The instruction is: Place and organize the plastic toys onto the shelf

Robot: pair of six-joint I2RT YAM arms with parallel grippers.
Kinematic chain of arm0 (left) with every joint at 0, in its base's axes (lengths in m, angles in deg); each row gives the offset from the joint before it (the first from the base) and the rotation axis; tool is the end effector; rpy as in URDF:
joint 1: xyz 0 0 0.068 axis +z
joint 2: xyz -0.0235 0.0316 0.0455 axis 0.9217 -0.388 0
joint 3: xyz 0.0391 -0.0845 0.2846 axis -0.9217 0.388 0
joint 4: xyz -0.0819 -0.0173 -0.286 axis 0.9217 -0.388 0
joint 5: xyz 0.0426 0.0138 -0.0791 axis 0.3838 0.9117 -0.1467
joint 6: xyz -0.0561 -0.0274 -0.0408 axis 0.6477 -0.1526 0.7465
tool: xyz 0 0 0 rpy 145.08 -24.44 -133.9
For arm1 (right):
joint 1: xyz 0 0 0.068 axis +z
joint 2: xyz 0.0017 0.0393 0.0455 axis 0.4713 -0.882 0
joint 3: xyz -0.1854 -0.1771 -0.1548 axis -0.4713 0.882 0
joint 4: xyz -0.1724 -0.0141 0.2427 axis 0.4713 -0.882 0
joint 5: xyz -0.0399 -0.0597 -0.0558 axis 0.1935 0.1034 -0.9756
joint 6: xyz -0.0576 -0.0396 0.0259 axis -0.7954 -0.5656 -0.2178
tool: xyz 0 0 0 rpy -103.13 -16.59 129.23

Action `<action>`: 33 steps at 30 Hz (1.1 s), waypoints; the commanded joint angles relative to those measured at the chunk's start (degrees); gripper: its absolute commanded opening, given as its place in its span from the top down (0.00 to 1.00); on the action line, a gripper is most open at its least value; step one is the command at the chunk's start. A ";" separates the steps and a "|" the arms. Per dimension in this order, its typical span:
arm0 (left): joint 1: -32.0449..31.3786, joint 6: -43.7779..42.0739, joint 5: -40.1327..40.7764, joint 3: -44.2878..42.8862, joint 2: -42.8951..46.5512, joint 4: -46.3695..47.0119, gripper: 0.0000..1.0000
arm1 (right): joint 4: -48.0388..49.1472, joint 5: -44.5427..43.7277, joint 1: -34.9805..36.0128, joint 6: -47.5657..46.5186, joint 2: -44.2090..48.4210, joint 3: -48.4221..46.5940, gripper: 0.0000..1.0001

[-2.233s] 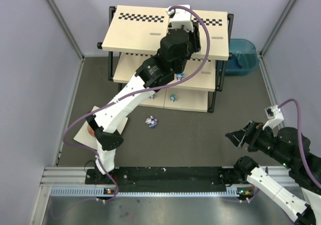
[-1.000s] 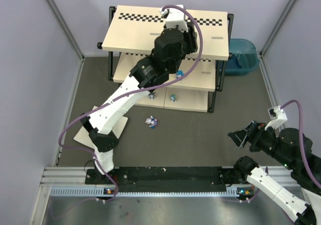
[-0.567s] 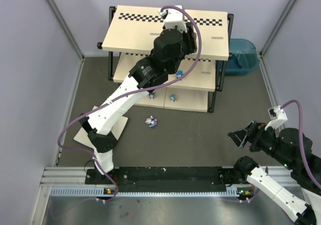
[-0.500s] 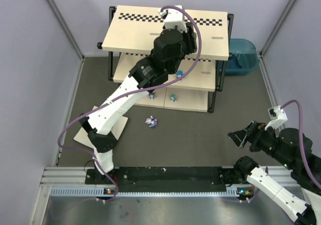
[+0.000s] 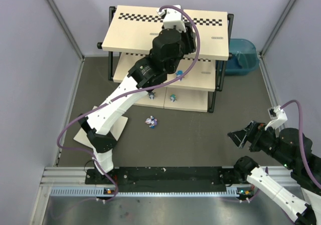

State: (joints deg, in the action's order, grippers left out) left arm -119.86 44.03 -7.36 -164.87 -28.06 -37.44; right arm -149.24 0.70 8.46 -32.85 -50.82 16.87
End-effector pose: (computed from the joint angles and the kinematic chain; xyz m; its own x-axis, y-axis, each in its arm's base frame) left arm 0.3034 -0.3410 0.5721 -0.0932 -0.3095 -0.9463 0.3130 0.8932 -0.3229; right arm 0.0303 0.0137 0.3902 -0.5759 0.3437 -0.7418 -0.1935 0.8243 0.5321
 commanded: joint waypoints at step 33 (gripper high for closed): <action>0.65 0.75 -1.04 1.38 2.09 1.62 0.42 | -0.30 -0.79 -0.45 -0.22 0.64 -0.45 0.11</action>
State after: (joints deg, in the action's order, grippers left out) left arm -119.42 44.49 -8.41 -163.80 -28.06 -37.16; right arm -149.24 0.70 8.46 -32.83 -50.82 16.87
